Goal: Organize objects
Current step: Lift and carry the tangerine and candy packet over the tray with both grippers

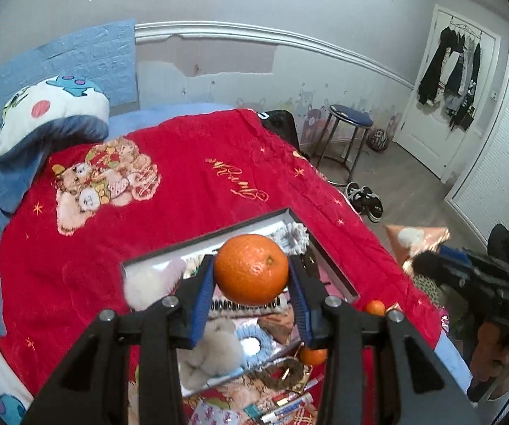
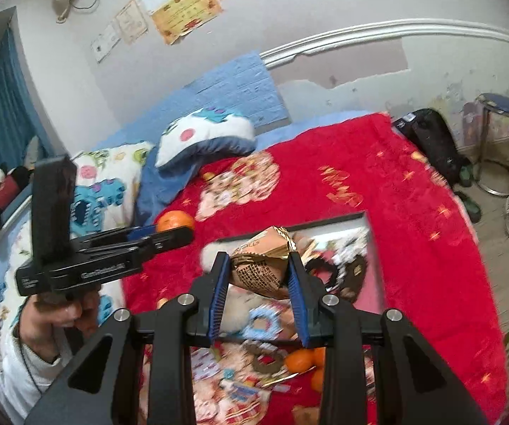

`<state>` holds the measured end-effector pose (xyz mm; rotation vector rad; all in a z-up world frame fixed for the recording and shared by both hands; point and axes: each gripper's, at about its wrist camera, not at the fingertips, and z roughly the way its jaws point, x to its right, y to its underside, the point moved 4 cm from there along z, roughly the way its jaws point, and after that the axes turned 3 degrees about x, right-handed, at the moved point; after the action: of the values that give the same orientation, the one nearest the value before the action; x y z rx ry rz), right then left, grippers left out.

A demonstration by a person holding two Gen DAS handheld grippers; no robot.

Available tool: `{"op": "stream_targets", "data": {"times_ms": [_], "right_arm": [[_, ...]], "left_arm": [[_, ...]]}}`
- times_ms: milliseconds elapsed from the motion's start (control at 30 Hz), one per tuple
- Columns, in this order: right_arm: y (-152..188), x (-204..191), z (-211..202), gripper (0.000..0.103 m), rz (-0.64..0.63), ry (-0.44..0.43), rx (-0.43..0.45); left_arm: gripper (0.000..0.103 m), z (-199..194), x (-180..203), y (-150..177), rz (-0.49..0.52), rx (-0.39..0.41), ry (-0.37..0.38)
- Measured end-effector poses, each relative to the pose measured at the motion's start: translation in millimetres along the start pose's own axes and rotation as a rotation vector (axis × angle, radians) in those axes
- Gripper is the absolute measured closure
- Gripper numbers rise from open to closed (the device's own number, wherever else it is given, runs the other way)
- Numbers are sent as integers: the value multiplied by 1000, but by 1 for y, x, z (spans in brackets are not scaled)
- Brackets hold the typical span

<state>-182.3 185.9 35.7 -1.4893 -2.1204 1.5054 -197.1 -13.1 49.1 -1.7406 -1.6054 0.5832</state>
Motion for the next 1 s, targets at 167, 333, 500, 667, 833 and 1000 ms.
{"op": "stream_targets", "data": {"times_ms": [167,333,500,667,833,1000], "right_arm": [[-27,19,-1,72,16,6,36],[-52,27,8,72,12,4,60],[-73,31,36,72,1,-18,69],[-74,43,81,72,-12,-18,26],[-56,59,132,72,-30,29,-68],[-41,70,166,72,-15,49,-99]], "left_arm": [[64,10,0,-16,25,12,-8],[64,27,-6,-32,3,29,7],[64,57,-8,-48,-22,41,25],[64,95,-14,-45,-62,7,49],[64,130,-38,-27,-89,-53,-7],[64,153,-56,-5,-123,-121,-13]]}}
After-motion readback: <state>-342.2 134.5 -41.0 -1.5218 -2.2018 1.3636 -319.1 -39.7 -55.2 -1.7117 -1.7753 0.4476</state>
